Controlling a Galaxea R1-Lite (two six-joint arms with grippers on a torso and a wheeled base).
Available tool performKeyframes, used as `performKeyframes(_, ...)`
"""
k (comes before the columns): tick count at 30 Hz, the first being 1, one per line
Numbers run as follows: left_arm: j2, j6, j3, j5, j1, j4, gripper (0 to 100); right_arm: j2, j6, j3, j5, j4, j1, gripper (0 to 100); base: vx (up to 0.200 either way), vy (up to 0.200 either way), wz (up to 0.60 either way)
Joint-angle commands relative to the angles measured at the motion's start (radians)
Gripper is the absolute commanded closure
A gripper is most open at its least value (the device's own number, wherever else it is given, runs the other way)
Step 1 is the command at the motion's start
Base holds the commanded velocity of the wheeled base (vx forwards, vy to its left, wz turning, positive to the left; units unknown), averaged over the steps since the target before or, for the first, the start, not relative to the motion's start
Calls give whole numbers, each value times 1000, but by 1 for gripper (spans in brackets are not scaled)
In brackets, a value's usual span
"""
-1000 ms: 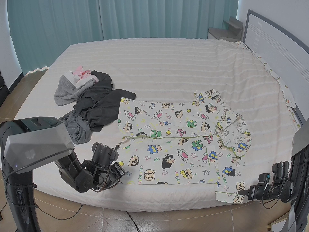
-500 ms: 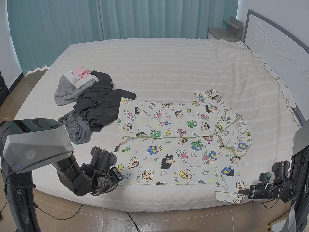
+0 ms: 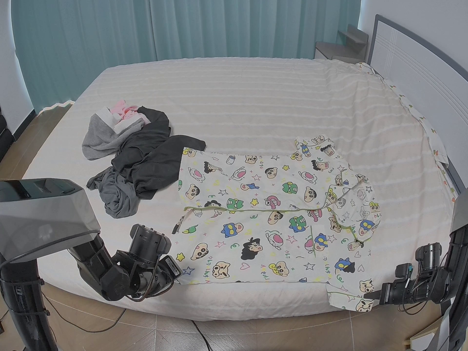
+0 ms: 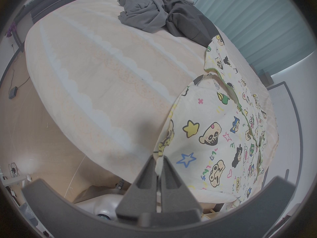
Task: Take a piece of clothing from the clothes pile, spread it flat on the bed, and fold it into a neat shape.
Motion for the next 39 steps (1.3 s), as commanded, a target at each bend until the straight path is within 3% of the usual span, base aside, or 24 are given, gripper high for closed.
performKeyframes(1,-17,-2,28,1,-1,-2,100,-53,-29,18,5,51,-13,100,0,0,0)
performKeyframes(9,-23,-3,74,1,-13,-7,100,-157,-81,18,42,219,-33,100,0,0,0)
performKeyframes(20,-75,-6,147,1,-46,-7,100,-166,-154,18,58,318,-85,100,0,0,0)
performKeyframes(27,-89,-8,170,1,-46,-7,100,-179,-159,18,68,363,-87,100,0,0,0)
performKeyframes(39,-116,0,123,34,-44,-79,100,-284,-124,1,151,265,-90,100,0,0,0)
